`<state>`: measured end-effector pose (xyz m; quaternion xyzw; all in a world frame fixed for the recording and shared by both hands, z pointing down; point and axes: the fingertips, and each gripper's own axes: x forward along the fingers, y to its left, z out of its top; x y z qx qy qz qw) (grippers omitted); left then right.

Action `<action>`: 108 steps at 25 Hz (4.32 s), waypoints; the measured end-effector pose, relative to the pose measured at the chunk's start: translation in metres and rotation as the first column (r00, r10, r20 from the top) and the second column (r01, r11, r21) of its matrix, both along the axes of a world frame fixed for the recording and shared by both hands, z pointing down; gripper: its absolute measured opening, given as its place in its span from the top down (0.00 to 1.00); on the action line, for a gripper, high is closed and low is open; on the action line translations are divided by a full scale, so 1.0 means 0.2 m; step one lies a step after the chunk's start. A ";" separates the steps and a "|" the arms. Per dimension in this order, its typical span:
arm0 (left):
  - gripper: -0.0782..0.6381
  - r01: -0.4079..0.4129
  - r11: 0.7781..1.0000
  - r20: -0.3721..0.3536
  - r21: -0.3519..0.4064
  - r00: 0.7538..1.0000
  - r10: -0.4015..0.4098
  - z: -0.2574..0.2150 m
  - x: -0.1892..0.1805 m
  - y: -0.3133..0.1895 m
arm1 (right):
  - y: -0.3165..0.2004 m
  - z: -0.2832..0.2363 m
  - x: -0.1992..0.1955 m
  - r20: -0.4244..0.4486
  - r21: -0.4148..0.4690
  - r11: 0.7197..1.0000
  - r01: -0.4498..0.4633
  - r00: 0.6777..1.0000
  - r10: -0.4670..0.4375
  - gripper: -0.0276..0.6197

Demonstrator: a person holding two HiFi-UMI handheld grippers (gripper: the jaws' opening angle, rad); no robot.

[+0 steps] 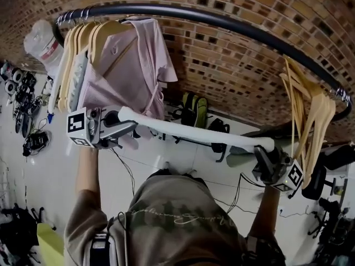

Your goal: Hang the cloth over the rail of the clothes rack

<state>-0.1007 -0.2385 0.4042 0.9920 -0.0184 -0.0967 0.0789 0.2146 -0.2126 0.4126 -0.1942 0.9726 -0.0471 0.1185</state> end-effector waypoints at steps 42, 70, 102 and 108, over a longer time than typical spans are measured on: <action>0.87 -0.129 0.987 -0.126 0.097 0.982 0.141 -0.75 -0.02 -0.05 | 0.08 -0.84 -0.02 -0.058 0.140 0.987 0.077 0.996 -0.069 0.93; 0.87 -0.146 0.983 -0.061 0.114 0.986 0.154 -1.21 0.05 -0.46 | -0.33 -1.28 0.08 -0.101 0.217 0.966 0.139 0.988 -0.120 0.93; 0.87 0.033 0.999 -0.083 -0.013 0.996 -0.034 -1.31 -0.05 -0.63 | -0.55 -1.44 -0.04 -0.089 0.207 0.977 0.058 0.995 -0.041 0.93; 0.87 0.083 0.994 -0.088 0.065 0.993 -0.077 -1.35 -0.08 -0.62 | -0.52 -1.48 -0.07 -0.074 0.196 0.980 -0.029 0.996 0.044 0.93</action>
